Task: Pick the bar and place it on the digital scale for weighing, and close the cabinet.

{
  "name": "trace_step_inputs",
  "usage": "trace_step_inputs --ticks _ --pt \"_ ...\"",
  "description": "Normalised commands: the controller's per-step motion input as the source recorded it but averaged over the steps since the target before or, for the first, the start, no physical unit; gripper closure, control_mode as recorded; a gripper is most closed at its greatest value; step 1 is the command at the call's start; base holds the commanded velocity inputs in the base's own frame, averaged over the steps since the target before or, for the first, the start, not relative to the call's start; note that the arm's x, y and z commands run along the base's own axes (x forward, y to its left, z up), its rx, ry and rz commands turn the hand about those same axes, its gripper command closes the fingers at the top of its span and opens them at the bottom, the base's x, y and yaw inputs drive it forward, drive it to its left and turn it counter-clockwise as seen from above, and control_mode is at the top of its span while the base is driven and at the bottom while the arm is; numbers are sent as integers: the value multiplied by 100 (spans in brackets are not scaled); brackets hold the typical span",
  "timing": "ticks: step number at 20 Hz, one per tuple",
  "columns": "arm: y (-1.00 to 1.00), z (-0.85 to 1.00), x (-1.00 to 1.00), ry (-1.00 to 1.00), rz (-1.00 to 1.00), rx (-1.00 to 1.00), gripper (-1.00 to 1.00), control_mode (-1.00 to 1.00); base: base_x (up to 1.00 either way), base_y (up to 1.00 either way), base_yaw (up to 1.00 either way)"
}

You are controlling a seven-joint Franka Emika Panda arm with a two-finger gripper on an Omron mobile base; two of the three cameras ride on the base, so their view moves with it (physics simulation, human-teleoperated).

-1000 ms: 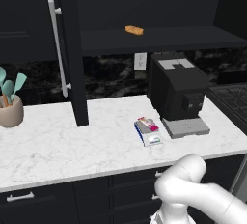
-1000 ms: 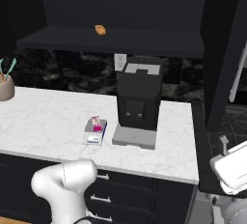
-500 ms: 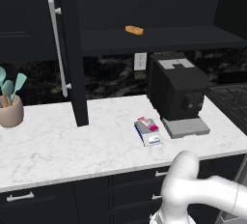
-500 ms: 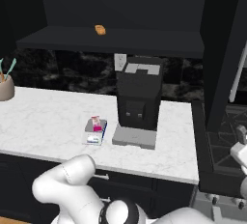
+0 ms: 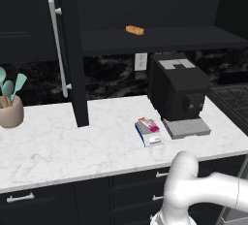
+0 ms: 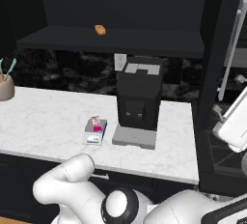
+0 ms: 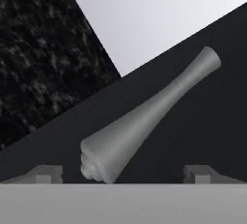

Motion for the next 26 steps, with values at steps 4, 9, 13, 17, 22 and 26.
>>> trace_step_inputs --ticks 4,9,13,17,22,26 --pt "60 10 5 50 -35 -39 -100 -100 0 0 0" --pt "91 45 5 42 -35 -41 -100 -100 0 0 0" --pt "100 21 41 40 -32 -40 -100 -100 0 0 0" --pt "100 -34 93 30 -32 -26 -100 -100 0 0 0" --pt "88 -73 100 18 -21 -9 -100 -100 0 0 0" --pt "61 -83 100 2 -13 0 -100 -100 0 0 0"
